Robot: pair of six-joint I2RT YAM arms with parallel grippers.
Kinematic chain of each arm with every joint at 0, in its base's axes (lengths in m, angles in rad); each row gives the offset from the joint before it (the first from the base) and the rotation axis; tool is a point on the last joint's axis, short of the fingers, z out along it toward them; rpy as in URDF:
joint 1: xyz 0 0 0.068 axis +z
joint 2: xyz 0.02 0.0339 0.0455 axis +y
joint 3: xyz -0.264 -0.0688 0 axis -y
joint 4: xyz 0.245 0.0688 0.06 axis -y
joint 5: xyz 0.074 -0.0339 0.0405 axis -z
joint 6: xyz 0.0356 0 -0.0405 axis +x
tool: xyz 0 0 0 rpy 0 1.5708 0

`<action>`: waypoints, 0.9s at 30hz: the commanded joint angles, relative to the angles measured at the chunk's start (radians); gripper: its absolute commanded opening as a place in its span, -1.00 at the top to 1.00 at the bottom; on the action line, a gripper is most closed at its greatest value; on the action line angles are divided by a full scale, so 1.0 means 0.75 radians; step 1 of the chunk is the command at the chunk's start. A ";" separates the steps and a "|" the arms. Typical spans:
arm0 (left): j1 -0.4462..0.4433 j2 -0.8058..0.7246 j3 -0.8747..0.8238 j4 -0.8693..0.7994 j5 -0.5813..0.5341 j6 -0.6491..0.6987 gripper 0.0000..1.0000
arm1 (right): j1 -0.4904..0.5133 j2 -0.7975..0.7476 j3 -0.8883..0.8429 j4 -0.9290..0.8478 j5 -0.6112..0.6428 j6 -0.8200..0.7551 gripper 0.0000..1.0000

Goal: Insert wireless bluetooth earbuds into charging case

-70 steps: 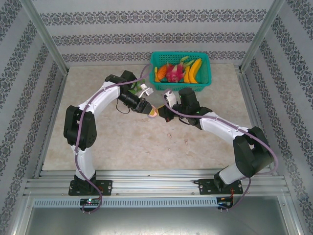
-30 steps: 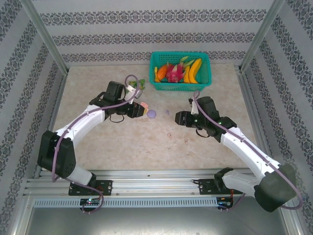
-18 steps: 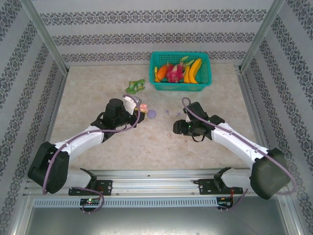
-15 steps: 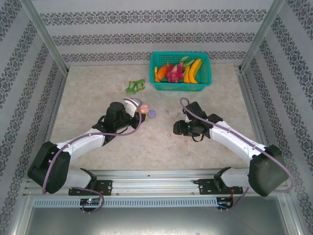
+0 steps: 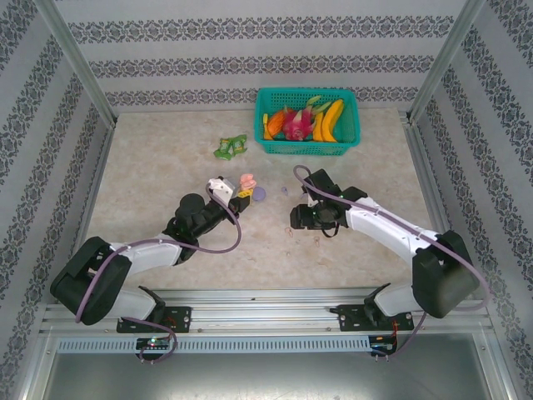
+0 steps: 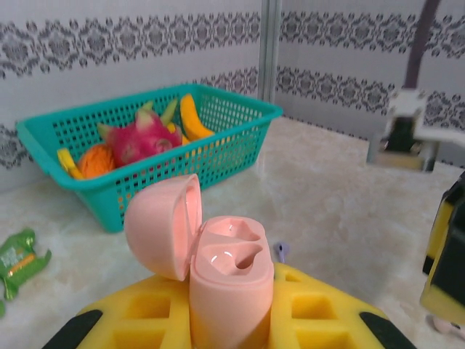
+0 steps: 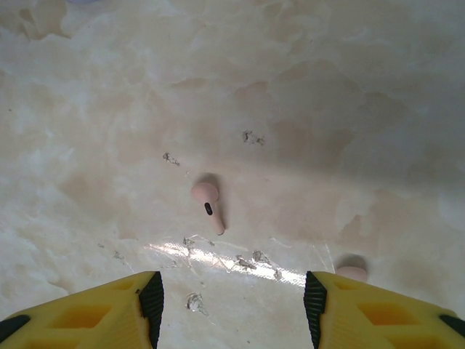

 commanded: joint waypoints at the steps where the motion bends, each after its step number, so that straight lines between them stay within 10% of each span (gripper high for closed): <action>1: -0.027 -0.039 -0.027 0.190 0.007 0.064 1.00 | 0.013 0.058 0.061 -0.022 -0.007 -0.048 -0.11; 27: -0.040 0.038 -0.010 0.291 -0.058 0.146 1.00 | 0.122 0.482 0.309 -0.174 0.014 -0.262 0.04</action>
